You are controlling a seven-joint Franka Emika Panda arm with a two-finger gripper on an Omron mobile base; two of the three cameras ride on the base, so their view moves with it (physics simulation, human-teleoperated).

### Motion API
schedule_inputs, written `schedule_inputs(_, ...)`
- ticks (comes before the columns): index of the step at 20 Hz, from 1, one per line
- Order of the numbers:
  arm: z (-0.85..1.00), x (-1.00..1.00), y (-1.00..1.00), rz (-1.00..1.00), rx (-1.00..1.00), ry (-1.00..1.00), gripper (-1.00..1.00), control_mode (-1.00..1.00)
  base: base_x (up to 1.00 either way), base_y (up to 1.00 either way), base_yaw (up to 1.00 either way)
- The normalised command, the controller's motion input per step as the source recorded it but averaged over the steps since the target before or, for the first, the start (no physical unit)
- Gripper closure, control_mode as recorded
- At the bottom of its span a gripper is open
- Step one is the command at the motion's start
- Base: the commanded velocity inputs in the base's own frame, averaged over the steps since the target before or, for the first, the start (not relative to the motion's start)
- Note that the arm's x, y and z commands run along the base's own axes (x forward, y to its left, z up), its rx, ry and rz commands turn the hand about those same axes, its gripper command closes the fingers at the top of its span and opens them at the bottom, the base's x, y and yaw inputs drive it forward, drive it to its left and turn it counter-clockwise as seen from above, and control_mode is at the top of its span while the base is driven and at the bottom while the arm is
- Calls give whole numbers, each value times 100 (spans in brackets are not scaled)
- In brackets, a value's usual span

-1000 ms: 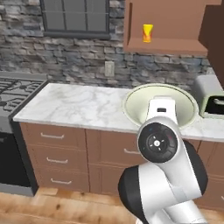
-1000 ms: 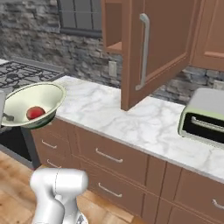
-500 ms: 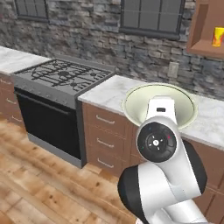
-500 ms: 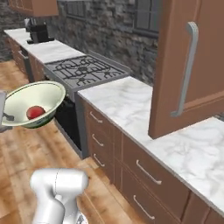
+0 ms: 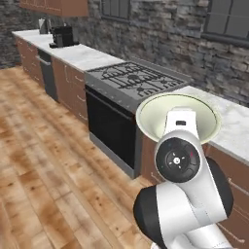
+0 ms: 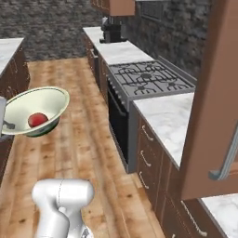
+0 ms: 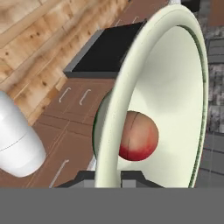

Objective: Pick the peach from the cabinet and place it in the bowl. Then pick the bowl and place it in the sink. Then turn on the sink facuet.

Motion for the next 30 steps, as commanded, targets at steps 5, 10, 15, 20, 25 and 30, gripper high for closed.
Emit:
schedule_inputs(5, 0, 0, 0, 0, 0, 0, 100, 100, 54, 0, 54)
schedule_inputs(10, 0, 0, 0, 0, 0, 0, 100, 100, 79, -3, 50)
schedule_inputs(15, 0, 0, 0, 0, 0, 0, 100, 100, 100, -7, 29)
schedule_inputs(20, 0, 0, 0, 0, 0, 0, 100, 100, 100, -13, 15)
schedule_inputs(25, 0, 0, 0, 0, 0, 0, 100, 100, 100, -21, 10)
schedule_inputs(30, 0, 0, 0, 0, 0, 0, 100, 100, 100, -25, 7)
